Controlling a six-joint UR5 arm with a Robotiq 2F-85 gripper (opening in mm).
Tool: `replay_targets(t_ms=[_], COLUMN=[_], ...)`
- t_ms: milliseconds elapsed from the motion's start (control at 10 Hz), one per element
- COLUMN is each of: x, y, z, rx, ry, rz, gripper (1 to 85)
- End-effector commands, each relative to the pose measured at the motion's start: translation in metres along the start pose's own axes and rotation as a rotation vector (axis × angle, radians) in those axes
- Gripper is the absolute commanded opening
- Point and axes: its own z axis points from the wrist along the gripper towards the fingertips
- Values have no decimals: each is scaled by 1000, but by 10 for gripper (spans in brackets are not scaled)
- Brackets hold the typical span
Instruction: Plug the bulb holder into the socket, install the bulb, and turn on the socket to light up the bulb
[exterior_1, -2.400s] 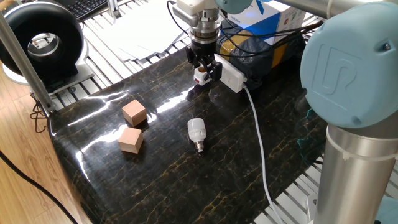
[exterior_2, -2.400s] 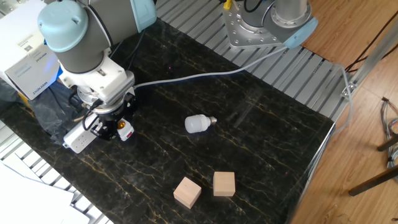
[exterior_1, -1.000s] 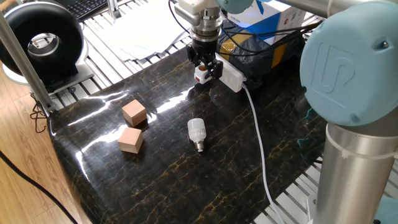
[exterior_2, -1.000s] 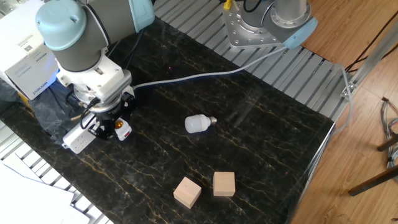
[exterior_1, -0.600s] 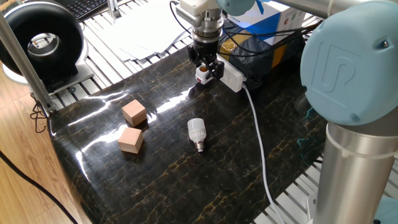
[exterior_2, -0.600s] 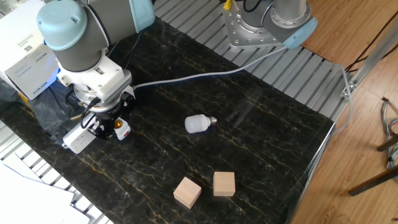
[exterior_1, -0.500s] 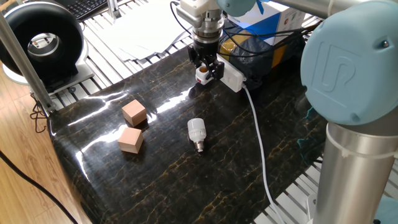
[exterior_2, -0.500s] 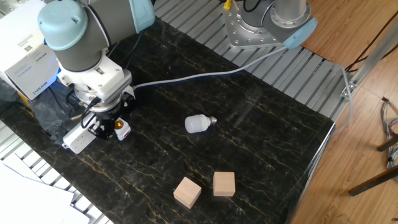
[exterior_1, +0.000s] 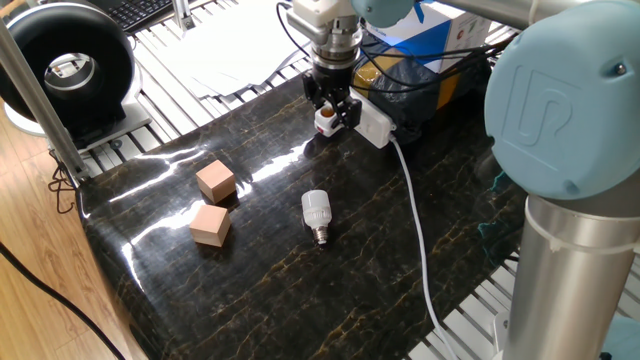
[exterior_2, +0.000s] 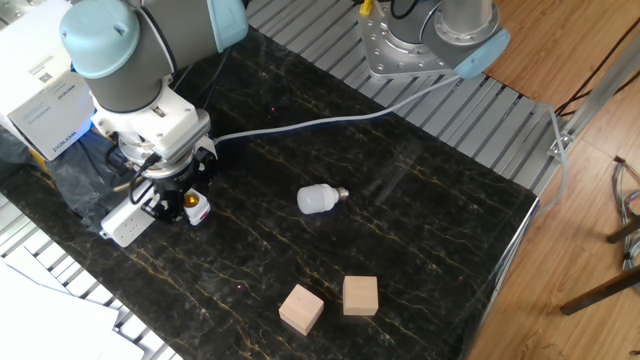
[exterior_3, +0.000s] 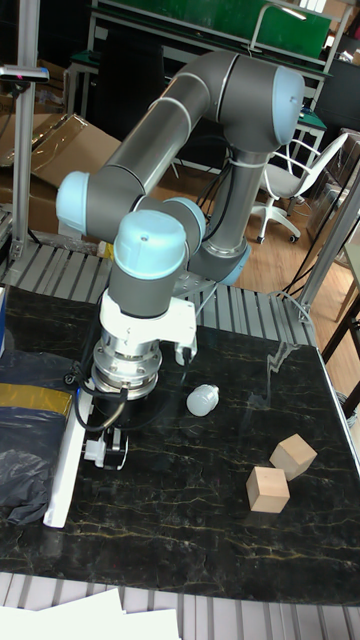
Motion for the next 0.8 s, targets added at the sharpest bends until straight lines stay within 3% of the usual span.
replay_targets(t_ms=[0,700], x=[4,13], y=[-3,-6], z=[-2,-2], rx=[6,16], ry=[-8,10], rz=[0,-11], gripper=[10,10])
